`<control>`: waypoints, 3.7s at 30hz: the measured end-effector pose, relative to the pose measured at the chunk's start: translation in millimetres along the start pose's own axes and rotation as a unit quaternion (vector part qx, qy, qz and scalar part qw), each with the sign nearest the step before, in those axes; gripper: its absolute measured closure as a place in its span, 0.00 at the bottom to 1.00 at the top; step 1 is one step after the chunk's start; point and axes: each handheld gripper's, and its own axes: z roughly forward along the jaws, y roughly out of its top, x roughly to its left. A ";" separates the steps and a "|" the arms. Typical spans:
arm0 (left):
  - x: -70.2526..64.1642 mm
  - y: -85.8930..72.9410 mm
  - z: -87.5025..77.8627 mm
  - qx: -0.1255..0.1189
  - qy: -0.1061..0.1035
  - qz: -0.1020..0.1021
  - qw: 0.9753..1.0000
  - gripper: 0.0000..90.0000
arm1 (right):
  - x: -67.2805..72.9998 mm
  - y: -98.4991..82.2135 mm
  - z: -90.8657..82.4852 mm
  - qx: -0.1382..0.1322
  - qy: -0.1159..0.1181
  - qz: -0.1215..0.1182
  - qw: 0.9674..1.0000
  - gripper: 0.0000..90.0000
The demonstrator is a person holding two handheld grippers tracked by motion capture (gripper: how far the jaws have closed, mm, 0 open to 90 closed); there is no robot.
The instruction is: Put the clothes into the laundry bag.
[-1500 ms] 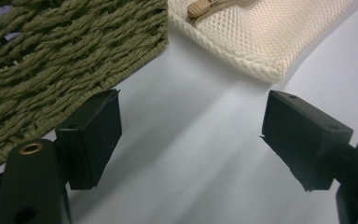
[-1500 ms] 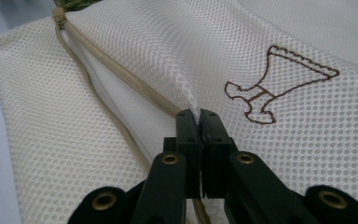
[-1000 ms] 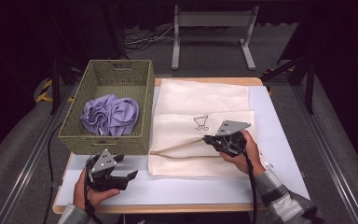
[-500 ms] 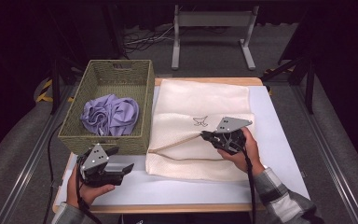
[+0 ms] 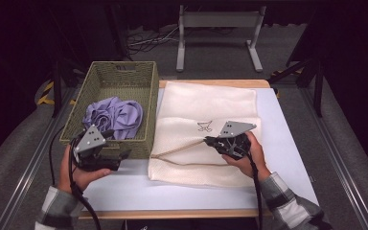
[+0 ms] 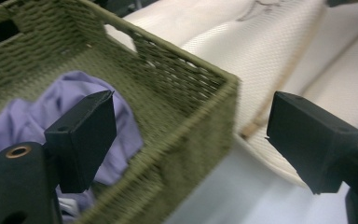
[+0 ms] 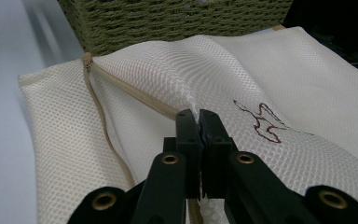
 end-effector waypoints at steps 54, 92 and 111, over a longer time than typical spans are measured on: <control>141.6 -4.5 152.7 0.365 -0.015 -0.084 0.927 0.87 | 5.2 -3.5 16.0 0.047 0.062 -0.012 0.997 0.97; 62.4 15.4 30.8 -0.018 -0.008 -0.068 0.997 0.92 | 0.0 -5.0 7.6 -0.001 0.036 0.006 0.999 0.98; -15.8 23.8 -10.2 -0.088 -0.084 -0.007 0.993 0.92 | -9.8 -1.9 2.2 -0.024 -0.001 0.026 0.999 0.98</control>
